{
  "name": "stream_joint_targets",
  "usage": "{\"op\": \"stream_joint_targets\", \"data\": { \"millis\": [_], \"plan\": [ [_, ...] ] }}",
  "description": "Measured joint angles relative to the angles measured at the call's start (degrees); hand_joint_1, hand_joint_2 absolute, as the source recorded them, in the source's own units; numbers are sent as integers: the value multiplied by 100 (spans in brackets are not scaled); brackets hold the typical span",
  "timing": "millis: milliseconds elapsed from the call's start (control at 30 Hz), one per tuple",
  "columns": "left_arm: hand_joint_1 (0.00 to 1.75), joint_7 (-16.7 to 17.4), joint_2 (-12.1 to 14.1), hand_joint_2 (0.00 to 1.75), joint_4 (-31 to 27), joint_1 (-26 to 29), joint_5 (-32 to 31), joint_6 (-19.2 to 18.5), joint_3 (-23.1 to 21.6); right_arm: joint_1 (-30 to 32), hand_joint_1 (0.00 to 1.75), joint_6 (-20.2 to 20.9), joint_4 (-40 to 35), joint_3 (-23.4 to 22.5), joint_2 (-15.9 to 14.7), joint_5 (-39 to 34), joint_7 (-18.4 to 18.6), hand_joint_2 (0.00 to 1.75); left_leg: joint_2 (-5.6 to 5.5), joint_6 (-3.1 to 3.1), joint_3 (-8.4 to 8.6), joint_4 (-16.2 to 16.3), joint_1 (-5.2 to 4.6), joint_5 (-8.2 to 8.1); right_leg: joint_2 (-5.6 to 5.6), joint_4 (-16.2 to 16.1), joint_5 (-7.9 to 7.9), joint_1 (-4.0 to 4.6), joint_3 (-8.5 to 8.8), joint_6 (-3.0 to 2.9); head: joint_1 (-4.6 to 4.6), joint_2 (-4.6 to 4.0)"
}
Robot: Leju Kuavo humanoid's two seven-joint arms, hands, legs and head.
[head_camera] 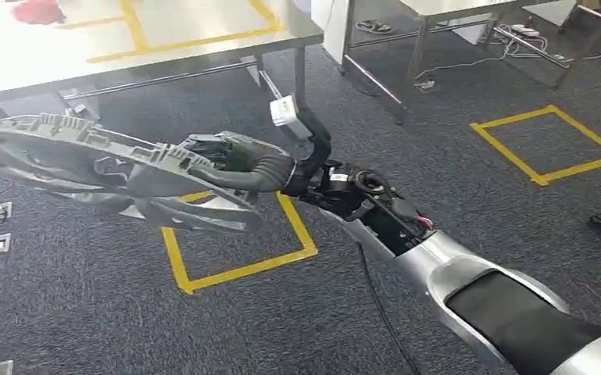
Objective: Take the parts from the cabinet and place them on the table.
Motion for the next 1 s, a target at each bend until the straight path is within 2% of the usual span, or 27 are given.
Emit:
{"op": "stream_joint_targets", "data": {
  "millis": [33,100,133,167,333,433,533,700,1000],
  "plan": [
    [0,0,13,175,0,-14,0,0,0,-10,175,0,0,0,-2,0,0,175,9,33,90,-103,-45,-93,7,3,-26,60,-13,35,-7,0],
    [0,0,11,175,0,-23,0,9,0,-12,175,-4,-2,0,-2,-2,4,175,-4,21,104,-187,-61,-134,7,-12,-32,27,-20,74,4,0],
    [0,0,7,175,0,-12,0,9,0,-8,175,-11,-2,0,-2,-2,7,175,-18,-53,122,-220,-13,-125,-6,18,-78,68,-23,-4,17,0],
    [0,0,11,175,0,-7,0,9,0,-7,175,-11,-2,0,-2,-2,11,175,-29,-65,130,-218,-26,-131,-15,6,-74,50,-2,-76,33,0],
    [0,0,-7,175,0,-5,0,9,0,-10,175,-15,-4,0,-2,-2,11,175,-52,-14,142,-215,-38,-162,-33,-82,-62,49,64,-56,98,0],
    [0,0,-9,175,0,-5,0,9,0,-10,175,-17,-4,0,-2,-2,11,175,-53,-10,145,-215,-39,-165,-34,-105,-55,48,78,-29,118,0],
    [0,0,-9,175,0,-6,0,9,0,-10,175,-20,-4,0,-2,-2,13,175,-52,-2,147,-214,-39,-168,-34,-127,-48,44,87,39,138,0],
    [0,0,-9,175,0,-6,-2,9,0,-9,175,-26,-7,0,-2,-9,22,175,-51,3,149,-213,-38,-165,-35,-130,-44,44,88,59,129,0],
    [0,0,-13,175,0,-6,-2,0,0,-8,175,-26,-7,0,-2,-26,20,175,-48,1,160,-217,-29,-163,-33,-127,-44,55,92,60,111,0]
  ]
}}
